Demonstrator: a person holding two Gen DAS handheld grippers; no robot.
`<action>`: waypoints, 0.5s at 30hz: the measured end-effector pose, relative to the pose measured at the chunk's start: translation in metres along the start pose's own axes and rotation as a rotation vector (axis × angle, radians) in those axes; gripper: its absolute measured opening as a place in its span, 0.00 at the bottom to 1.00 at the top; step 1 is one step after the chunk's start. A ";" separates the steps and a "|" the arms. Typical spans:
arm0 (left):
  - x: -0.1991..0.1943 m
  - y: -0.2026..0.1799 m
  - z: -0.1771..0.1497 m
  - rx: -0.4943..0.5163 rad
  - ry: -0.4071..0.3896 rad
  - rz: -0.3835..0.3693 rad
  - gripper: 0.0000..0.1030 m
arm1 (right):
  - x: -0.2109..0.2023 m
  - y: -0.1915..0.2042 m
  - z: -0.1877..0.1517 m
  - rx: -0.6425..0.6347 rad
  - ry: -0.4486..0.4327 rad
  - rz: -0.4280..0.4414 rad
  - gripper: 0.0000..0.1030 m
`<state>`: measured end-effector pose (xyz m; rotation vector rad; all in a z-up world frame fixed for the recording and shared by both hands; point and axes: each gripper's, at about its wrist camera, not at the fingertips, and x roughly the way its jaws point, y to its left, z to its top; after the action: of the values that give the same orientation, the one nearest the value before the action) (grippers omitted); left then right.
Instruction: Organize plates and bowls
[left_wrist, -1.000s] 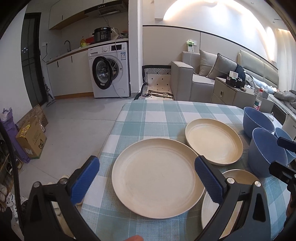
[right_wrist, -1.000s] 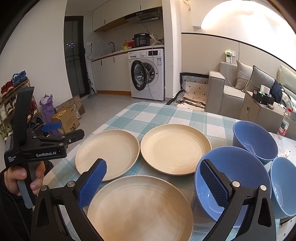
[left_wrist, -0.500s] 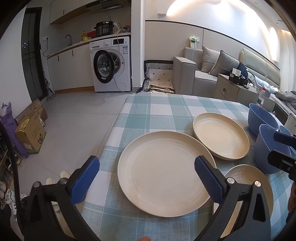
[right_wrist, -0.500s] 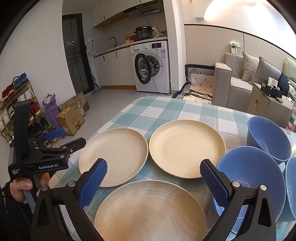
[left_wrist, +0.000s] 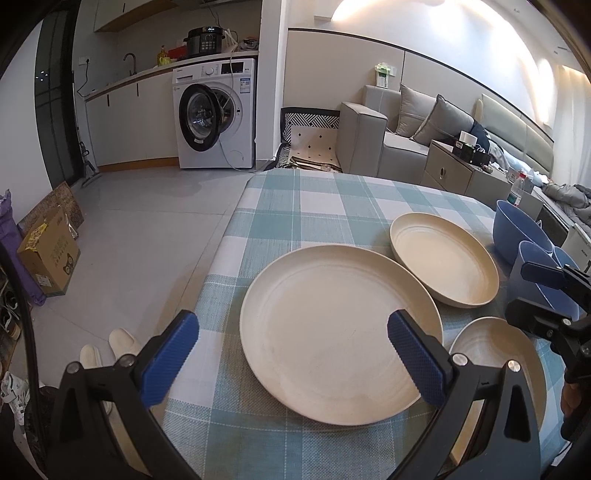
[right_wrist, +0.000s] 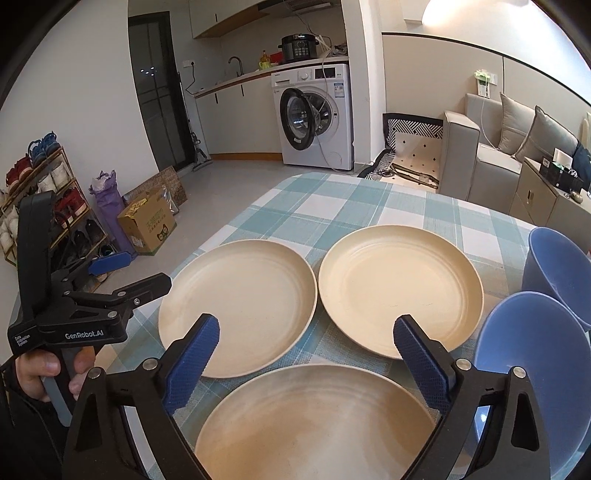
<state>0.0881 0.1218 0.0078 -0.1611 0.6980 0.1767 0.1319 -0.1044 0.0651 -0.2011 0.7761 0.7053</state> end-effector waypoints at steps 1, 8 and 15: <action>0.001 0.000 -0.001 0.002 0.003 0.000 1.00 | 0.002 0.000 0.001 0.001 0.005 0.003 0.91; 0.010 0.003 -0.006 -0.005 0.024 -0.003 0.99 | 0.021 0.000 0.000 0.010 0.061 0.026 0.81; 0.017 0.003 -0.011 0.002 0.042 -0.003 0.91 | 0.035 0.003 -0.003 0.007 0.100 0.044 0.76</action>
<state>0.0934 0.1247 -0.0121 -0.1644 0.7393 0.1700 0.1462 -0.0858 0.0385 -0.2149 0.8802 0.7383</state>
